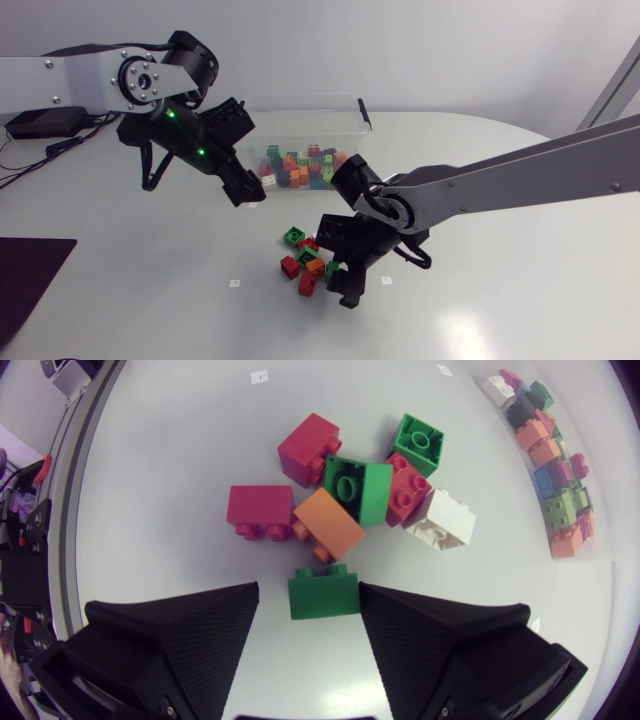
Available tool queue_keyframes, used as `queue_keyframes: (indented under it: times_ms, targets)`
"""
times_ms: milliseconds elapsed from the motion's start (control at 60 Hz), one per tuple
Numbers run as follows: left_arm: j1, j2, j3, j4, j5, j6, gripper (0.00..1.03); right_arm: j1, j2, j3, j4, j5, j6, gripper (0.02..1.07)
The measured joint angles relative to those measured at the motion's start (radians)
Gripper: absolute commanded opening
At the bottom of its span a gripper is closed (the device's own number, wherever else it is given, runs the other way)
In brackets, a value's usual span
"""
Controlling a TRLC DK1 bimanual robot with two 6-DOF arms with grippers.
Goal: Place the duplo bricks in the container
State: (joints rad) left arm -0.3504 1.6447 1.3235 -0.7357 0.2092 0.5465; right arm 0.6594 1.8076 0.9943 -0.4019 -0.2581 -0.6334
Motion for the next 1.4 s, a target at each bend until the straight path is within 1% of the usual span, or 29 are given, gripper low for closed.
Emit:
queue_keyframes:
  times_ms: [33,133,200,433,567,767,1050,1183,1400]
  targets:
    - [-0.001,-0.007,-0.012,-0.002,-0.006,0.005,0.98,0.0,0.005,0.001,-0.003,0.0,0.0,0.51]
    - [-0.012,-0.027,-0.052,0.0,-0.012,0.009,0.97,0.0,0.016,0.001,-0.007,0.0,0.0,0.41]
    - [-0.025,-0.04,-0.084,-0.001,-0.017,0.013,0.97,0.0,0.022,0.002,-0.01,0.0,0.0,0.31]
    - [-0.089,-0.052,-0.201,0.005,-0.037,0.016,0.97,-0.001,0.021,0.004,-0.01,0.0,0.0,0.3]
    - [-0.125,-0.05,-0.244,0.034,-0.039,0.015,0.97,-0.01,-0.014,0.003,-0.014,0.0,0.0,0.3]
    - [-0.149,-0.006,-0.25,0.074,-0.048,-0.006,0.97,-0.036,-0.121,-0.002,-0.025,0.0,0.005,0.3]
    - [-0.214,0.06,-0.252,0.111,-0.087,-0.093,0.97,-0.046,-0.282,-0.024,-0.047,0.0,0.048,0.3]
    - [-0.229,0.085,-0.252,0.134,-0.111,-0.129,0.96,-0.047,-0.332,-0.032,-0.053,0.0,0.061,0.3]
    - [-0.254,0.154,-0.252,0.149,-0.114,-0.174,0.96,-0.072,-0.389,-0.032,-0.082,0.0,0.076,0.3]
